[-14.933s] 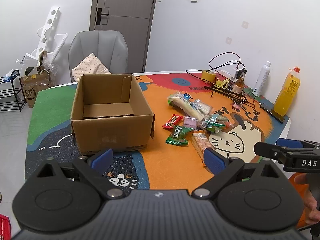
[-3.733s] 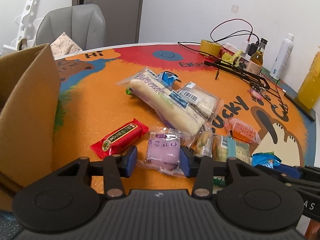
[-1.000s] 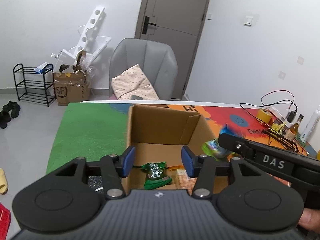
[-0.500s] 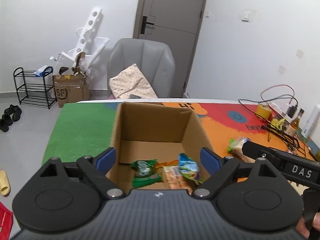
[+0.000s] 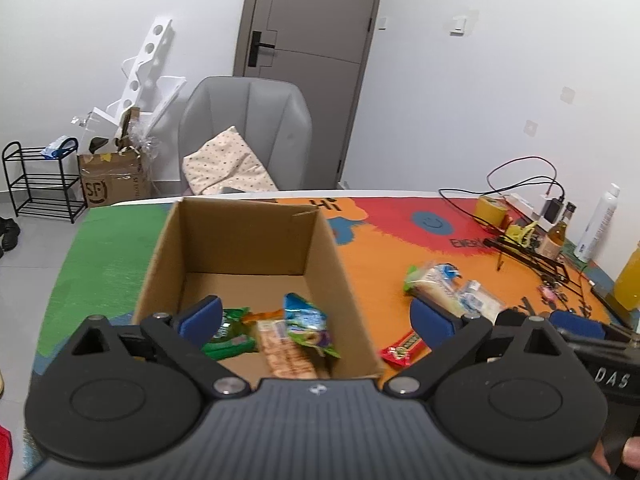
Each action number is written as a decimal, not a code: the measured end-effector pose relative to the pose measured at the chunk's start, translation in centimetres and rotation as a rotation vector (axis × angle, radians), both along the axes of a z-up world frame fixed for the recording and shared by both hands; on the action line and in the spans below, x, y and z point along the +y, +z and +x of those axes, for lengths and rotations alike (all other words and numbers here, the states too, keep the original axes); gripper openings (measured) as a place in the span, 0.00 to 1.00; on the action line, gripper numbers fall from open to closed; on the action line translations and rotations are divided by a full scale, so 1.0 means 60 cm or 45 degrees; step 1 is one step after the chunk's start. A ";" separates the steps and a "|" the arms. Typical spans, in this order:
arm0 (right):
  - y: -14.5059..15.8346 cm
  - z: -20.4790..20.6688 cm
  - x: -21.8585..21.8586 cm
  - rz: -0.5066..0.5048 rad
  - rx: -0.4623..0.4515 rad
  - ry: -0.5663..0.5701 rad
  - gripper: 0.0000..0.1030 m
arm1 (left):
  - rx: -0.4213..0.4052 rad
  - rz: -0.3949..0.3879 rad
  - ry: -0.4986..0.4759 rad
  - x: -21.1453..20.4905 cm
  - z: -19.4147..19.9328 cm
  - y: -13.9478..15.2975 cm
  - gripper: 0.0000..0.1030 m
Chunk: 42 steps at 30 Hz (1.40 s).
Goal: Organize snacks
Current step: 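Open both grippers to drop the pastry and candy bag into the box, then move both open grippers back toward the red candy bar and biscuit packs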
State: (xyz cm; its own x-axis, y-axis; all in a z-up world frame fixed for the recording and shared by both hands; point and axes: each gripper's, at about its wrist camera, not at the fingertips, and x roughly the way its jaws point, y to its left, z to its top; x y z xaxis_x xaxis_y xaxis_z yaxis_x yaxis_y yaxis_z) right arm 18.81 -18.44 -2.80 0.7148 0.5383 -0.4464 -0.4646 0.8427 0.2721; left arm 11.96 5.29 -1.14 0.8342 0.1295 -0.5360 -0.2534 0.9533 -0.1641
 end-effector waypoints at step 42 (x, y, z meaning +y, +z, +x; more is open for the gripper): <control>-0.143 0.056 -0.121 -0.036 0.298 -0.115 0.80 | 0.130 0.056 -0.296 -0.174 0.106 -0.065 0.94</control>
